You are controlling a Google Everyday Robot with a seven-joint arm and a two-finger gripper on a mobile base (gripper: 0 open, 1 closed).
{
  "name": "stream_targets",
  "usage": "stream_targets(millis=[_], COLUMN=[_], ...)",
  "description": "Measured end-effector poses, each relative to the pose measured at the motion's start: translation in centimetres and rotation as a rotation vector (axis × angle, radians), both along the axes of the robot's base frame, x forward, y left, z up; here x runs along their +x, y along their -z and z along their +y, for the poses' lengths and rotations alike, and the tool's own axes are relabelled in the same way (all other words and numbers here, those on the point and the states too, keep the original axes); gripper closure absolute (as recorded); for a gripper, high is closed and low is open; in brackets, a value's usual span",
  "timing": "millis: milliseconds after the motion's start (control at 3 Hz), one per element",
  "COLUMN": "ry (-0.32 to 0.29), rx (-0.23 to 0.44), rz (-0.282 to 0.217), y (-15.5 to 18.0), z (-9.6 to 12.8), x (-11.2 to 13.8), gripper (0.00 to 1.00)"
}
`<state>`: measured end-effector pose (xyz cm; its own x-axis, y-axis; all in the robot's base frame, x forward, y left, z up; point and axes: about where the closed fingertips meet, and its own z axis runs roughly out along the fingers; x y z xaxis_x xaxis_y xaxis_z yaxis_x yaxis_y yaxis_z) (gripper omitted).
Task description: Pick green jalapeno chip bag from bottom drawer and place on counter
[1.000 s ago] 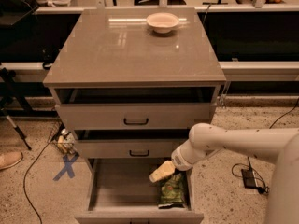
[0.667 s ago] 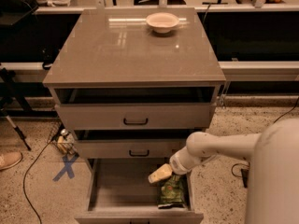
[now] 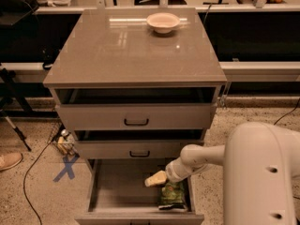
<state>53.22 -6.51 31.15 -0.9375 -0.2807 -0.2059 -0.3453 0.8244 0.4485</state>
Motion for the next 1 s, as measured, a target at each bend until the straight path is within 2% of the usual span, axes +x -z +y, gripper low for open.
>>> stream_targets(millis=[333, 1000], ry=[0.039, 0.097], rx=[-0.001, -0.06], rz=[0.017, 0.017], y=[4.0, 10.6], z=[0.5, 1.7], x=[1.0, 3.4], gripper=[0.0, 0.0])
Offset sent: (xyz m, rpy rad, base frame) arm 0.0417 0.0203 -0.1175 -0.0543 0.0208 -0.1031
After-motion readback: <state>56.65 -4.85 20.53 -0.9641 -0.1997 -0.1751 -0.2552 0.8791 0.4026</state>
